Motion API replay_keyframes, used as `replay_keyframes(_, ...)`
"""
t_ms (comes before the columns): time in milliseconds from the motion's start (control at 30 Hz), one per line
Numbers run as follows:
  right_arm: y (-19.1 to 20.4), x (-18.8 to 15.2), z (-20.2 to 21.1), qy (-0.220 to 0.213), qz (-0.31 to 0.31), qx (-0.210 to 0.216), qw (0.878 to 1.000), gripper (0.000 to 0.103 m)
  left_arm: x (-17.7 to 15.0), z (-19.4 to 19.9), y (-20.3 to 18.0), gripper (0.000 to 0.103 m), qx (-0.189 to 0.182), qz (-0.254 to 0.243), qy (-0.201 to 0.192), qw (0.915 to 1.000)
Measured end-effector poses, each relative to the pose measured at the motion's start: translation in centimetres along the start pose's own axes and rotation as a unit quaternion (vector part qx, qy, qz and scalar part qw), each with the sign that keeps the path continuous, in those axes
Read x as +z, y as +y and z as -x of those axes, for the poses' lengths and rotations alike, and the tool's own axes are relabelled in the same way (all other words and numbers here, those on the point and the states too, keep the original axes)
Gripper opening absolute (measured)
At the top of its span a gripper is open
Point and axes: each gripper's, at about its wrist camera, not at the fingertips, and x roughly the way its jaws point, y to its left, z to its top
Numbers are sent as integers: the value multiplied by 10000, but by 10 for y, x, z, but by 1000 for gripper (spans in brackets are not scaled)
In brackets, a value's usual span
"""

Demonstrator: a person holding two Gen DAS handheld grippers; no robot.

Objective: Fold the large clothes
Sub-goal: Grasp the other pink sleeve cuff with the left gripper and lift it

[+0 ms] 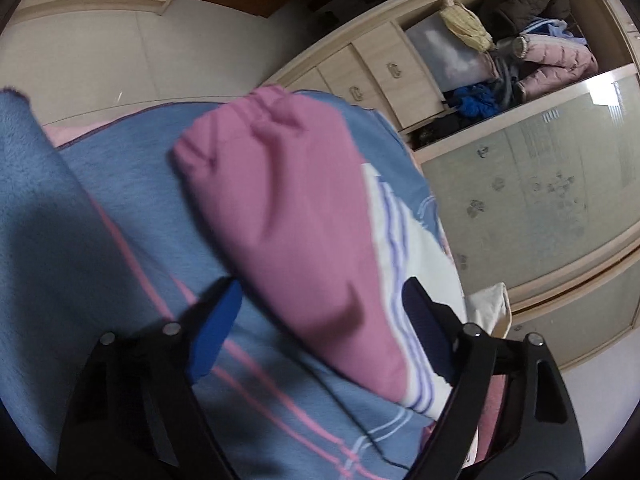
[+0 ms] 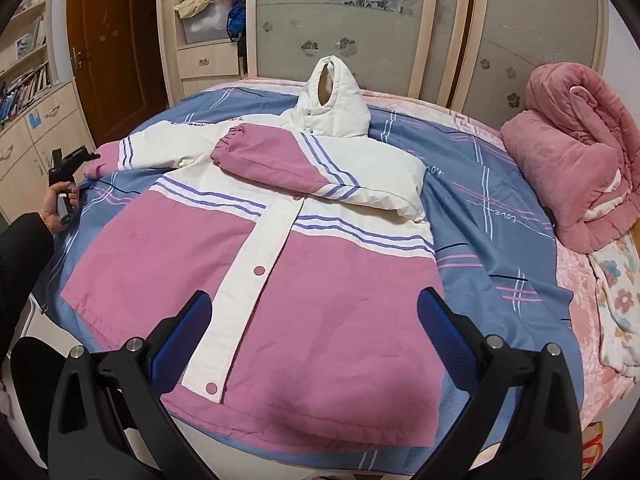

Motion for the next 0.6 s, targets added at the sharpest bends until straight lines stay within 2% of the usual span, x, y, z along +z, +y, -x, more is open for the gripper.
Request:
replay_keyframes(300, 2, 1, -16, 171, 2, -42, 9998, 102, 15, -13, 0, 81, -48, 87, -180, 9998)
replay_keyframes(400, 5, 1, -18, 177, 30, -48, 9998, 102, 22, -16, -1, 78, 47, 145, -446, 9989)
replay_keyframes(433, 6, 2, -18, 175, 38, -45, 9998, 102, 23, -16, -2, 71, 77, 185, -571, 9982)
replay_keyframes(500, 6, 2, -19, 188, 52, -34, 9998, 102, 25, -15, -4, 47, 169, 166, -710, 9972)
replay_keyframes(533, 6, 3, -20, 194, 57, -30, 9998, 102, 25, -12, -10, 26, 419, 26, -868, 9953)
replay_keyframes(567, 6, 3, -20, 201, 60, -22, 9998, 102, 24, -9, -13, 18, 547, -112, -947, 9939)
replay_keyframes(600, 5, 3, -20, 197, 60, -12, 9998, 102, 24, -8, -22, 16, 742, -321, -1008, 9916)
